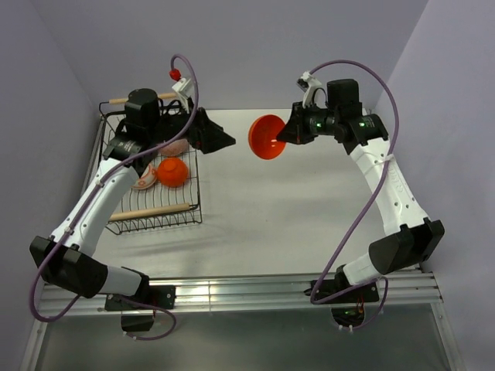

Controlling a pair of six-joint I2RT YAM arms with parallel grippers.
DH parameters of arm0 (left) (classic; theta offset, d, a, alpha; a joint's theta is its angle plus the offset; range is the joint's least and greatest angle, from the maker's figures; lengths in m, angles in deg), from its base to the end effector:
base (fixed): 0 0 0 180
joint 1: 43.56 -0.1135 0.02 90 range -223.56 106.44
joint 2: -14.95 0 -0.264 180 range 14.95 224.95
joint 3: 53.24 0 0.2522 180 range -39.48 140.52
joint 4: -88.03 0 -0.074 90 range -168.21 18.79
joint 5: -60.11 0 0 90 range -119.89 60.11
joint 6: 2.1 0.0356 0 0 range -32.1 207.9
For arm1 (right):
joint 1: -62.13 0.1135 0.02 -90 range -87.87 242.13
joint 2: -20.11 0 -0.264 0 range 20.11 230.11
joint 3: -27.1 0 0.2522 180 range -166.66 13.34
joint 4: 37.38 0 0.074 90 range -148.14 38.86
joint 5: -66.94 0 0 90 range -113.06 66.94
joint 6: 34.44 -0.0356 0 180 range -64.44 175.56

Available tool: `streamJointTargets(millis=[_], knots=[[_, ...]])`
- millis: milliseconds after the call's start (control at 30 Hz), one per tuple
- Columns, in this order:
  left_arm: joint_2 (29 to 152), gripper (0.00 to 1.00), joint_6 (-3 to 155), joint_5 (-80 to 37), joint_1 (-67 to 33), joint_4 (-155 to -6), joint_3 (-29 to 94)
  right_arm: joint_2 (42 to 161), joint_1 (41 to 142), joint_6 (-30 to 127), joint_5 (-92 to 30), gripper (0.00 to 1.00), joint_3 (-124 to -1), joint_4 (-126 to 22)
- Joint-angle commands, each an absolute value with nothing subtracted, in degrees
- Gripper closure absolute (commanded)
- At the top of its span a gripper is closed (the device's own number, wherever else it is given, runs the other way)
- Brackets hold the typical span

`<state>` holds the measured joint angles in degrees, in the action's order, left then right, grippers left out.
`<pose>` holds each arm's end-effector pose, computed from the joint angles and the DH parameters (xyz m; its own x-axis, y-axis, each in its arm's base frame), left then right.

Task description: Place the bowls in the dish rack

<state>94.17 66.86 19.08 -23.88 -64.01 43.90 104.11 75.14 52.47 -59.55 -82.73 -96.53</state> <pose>0.2795 -0.1285 0.4335 -0.4837 -0.0773 -0.8718 0.8002 0.3645 -0.4763 0.2926 0.0893 0.4296 -0.5703 -0.0873 -0.8168 -0.6353 0.6771 0.3712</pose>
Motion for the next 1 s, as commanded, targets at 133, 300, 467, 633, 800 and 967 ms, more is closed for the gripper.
streamJointTargets(millis=[133,300,467,633,800,967], knots=[[93.97,0.00,58.65,15.54,-18.87,-70.38,42.00,104.48,81.72,44.14,-57.60,1.00,-80.53,-87.61],[94.05,0.01,57.75,13.27,-18.17,-69.78,40.76,105.01,82.52,44.39,-58.74,1.00,-80.96,-87.70],[95.46,0.01,57.85,10.79,-17.02,-67.57,41.91,104.48,83.57,45.10,-59.45,1.00,-81.32,-88.23],[96.25,0.01,52.85,14.66,-16.93,-70.20,40.16,104.48,84.45,45.10,-60.15,1.00,-81.49,-88.14],[96.17,0.07,51.08,16.16,-16.85,-72.58,39.18,105.01,84.63,45.45,-60.77,1.00,-81.85,-88.67],[95.55,0.27,49.32,17.13,-16.85,-74.42,38.31,105.71,84.54,45.80,-61.47,1.00,-82.20,-89.28]])
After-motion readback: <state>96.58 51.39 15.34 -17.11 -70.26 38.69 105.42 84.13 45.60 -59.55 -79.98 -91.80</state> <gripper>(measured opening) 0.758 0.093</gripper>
